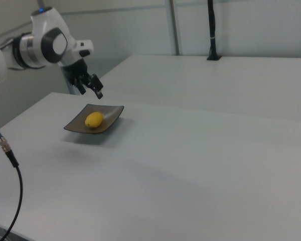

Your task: Put potatoes on a ceramic plate

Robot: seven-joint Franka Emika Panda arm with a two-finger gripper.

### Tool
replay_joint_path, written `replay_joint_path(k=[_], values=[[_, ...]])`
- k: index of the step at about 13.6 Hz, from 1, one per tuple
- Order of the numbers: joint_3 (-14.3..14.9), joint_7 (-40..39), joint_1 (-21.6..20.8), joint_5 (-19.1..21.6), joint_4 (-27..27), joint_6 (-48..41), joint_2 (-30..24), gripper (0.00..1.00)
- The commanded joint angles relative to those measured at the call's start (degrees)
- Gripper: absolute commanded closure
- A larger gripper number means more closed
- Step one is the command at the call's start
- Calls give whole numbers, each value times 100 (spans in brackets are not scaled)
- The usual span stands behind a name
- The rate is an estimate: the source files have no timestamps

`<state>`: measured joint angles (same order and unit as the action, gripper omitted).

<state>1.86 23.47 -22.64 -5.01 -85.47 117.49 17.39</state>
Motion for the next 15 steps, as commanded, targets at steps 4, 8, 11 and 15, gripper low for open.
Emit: replay_joint_path(k=[4,8,11,15], values=[[-10,131,751,368,-969,-1641,-1781,0],[-10,-815,1165,659,-1419,-2178,-2389,0],[-10,-1387,1174,677,-1420,-1898,-2258,0],[-11,-1855,1174,677,-1393,-1651,-2187,0]])
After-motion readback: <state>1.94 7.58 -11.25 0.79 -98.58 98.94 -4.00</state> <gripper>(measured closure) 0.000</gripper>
